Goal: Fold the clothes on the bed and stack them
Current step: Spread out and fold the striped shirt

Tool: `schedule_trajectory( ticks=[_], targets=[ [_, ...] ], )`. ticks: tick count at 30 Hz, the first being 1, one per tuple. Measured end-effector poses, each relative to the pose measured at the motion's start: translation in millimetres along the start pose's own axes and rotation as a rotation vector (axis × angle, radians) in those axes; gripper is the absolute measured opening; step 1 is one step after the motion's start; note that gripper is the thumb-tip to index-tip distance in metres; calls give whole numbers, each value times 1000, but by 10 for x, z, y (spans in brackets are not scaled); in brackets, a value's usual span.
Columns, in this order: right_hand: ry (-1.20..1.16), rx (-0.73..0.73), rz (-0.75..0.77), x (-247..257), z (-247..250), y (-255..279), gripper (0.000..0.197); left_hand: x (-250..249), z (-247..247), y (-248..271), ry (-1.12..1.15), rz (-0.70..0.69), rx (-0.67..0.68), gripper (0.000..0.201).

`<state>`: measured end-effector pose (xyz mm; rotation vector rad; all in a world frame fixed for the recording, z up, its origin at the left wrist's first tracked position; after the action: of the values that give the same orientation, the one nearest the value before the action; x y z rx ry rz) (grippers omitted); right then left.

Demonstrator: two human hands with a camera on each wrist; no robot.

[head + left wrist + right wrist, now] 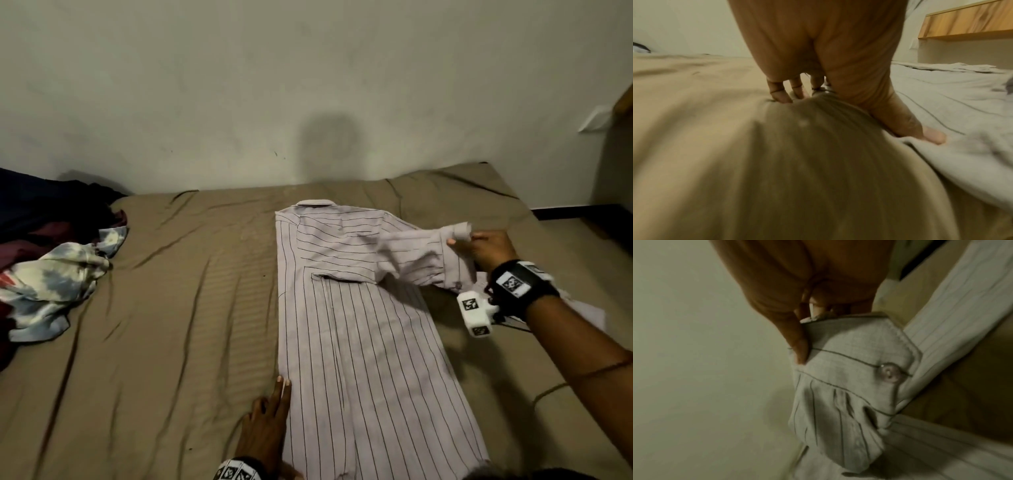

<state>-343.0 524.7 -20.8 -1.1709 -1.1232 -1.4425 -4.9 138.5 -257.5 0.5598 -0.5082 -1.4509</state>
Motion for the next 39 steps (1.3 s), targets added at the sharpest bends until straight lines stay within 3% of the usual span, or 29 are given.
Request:
schedule_trajectory(
  ticks=[2, 5, 8, 10, 12, 15, 17, 18, 20, 22, 25, 27, 29, 31, 35, 37, 39],
  targets=[
    [146, -10, 111, 61, -20, 102, 43, -60, 144, 105, 15, -44, 28, 170],
    [264, 23, 256, 353, -288, 591, 23, -67, 348, 309, 148, -42, 61, 173],
    [348, 118, 363, 468, -607, 1360, 25, -48, 571, 490, 414, -1, -234, 149],
    [354, 205, 418, 346, -841, 1874, 22, -32, 620, 568, 819, 52, -352, 124],
    [366, 319, 437, 95, -1114, 2362, 28, -131, 581, 541, 1263, 82, -291, 102],
    [491, 584, 255, -640, -1521, 2967, 53, -446, 533, 460, 1704, 81, 18, 73],
    [634, 766, 175, -1198, -1708, 3303, 87, -529, 426, 416, 1702, 84, 95, 64],
    [681, 818, 137, -1437, -1736, 3427, 94, -485, 390, 395, 1604, 123, 48, 57],
    [701, 789, 44, -1772, -1673, 3508, 87, -330, 204, 219, 1257, 188, -57, 43],
    [647, 623, -22, -1893, -1522, 3431, 69, -287, 51, 133, 1113, 194, -97, 45],
    [440, 324, -86, -1882, -1270, 3235, 42, -300, 133, 411, 1326, 133, -205, 26],
    [280, 219, -169, -1947, -1203, 3131, 28, -373, 137, 546, 1547, 40, -204, 8],
    [85, 190, -333, -2104, -1247, 3120, 25, -369, 70, 577, 1657, -13, -193, 21],
    [-14, 179, -448, -2262, -1337, 3159, 26, -311, -118, 505, 1708, 24, -159, 26],
    [144, 184, -409, -2351, -1439, 3154, 32, -259, -248, 488, 1737, 57, -111, 24],
    [244, 197, -355, -2322, -1467, 3147, 38, -185, -268, 493, 1660, 144, -122, 19],
    [345, 226, -273, -2273, -1502, 3140, 44, -78, -265, 457, 1513, 209, -170, 32]
  ],
)
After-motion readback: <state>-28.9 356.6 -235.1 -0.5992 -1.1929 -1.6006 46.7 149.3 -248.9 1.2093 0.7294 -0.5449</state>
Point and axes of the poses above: each hand's wrist, its own y-axis away from the middle knuckle, its own z-axis out of the back of the hand, x = y × z, the point moved 8 cm from there along -y, towards the middle knuckle, and after that the axes turned 14 degrees about -y, right-handed, at the moved point
